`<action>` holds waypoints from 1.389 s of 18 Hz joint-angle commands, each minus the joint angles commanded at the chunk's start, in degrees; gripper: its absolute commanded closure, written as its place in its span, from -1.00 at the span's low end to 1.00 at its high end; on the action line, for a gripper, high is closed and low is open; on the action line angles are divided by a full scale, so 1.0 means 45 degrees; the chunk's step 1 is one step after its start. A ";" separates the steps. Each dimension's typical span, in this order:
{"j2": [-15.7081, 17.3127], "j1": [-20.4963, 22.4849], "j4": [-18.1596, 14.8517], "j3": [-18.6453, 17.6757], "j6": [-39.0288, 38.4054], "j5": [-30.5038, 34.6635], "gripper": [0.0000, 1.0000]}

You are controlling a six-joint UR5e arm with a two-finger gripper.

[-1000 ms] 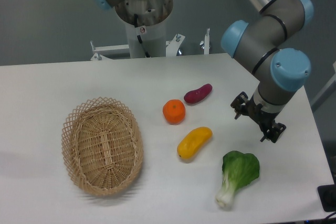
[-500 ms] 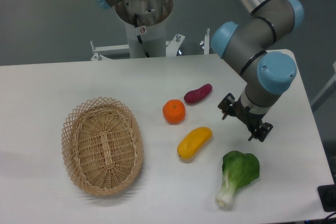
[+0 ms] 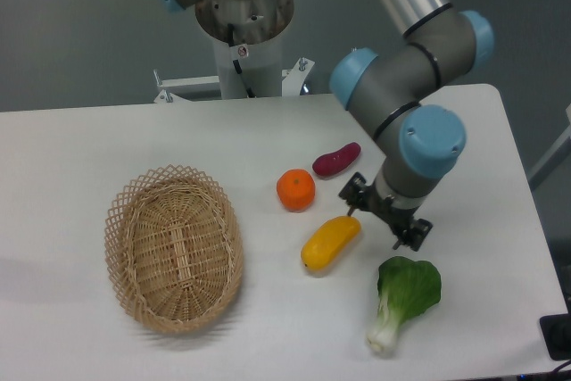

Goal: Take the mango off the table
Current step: 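Lower the gripper over the yellow mango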

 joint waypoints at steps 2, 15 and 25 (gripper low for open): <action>-0.0059 -0.0155 0.0662 -0.0448 0.0000 0.0000 -1.00; 0.0020 -0.0215 0.2053 -0.1838 0.0000 0.0020 -1.00; -0.0312 -0.0508 0.2577 -0.2013 -0.0136 0.0078 -1.00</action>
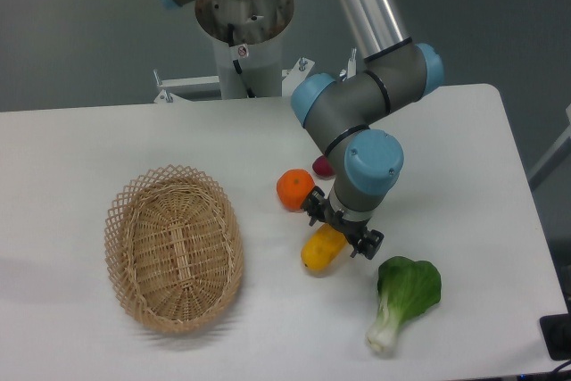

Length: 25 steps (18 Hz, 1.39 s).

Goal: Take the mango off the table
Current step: 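Lower the gripper over the yellow mango, then close the gripper around the yellow mango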

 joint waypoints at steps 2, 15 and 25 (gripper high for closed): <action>-0.0234 -0.0098 0.0916 -0.0214 -0.0350 0.0019 -1.00; -0.0216 -0.0176 0.1273 -0.0548 -0.0528 0.0078 0.10; 0.0077 -0.0157 0.1136 -0.0313 -0.0528 0.0098 0.32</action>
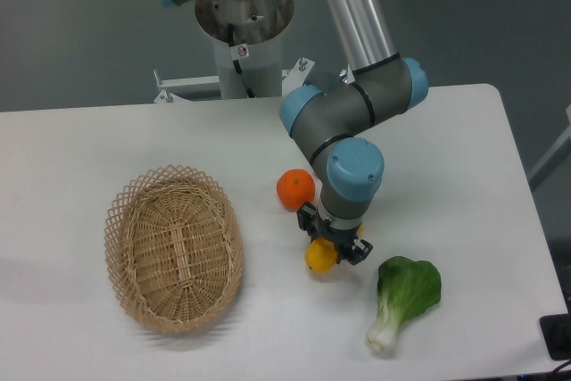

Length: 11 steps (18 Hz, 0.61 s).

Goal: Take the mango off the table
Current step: 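Close the gripper around the yellow mango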

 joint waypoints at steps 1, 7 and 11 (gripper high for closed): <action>0.0059 0.0000 -0.0019 0.0000 -0.0019 0.0000 0.32; 0.0333 0.0098 0.0000 0.0136 0.0058 0.0311 0.31; 0.0547 0.0137 0.0000 0.0254 0.0156 0.1035 0.30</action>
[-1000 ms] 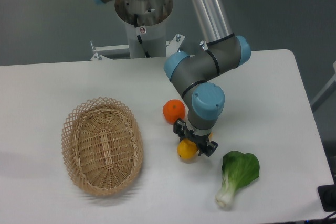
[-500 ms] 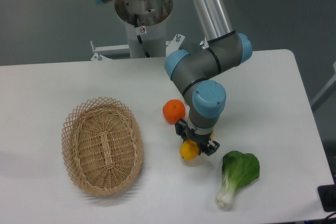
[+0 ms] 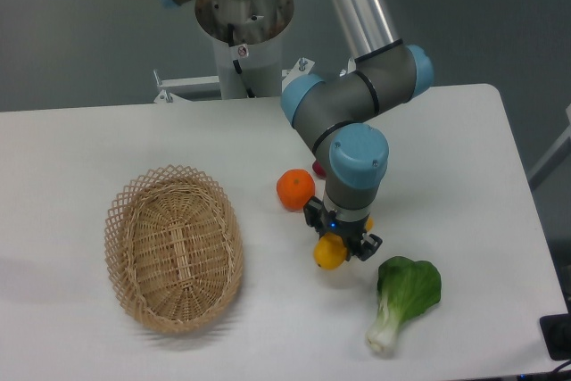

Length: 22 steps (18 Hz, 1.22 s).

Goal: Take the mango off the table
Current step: 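Close the gripper around the yellow mango, then lift the held mango up and away from the orange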

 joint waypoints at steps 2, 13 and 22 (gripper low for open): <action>0.0079 0.0136 0.0000 0.0058 0.0020 0.0000 0.28; 0.0547 0.0956 -0.0059 0.0898 0.1053 -0.0019 0.25; 0.0470 0.1250 -0.1016 0.1816 0.1855 -0.0019 0.15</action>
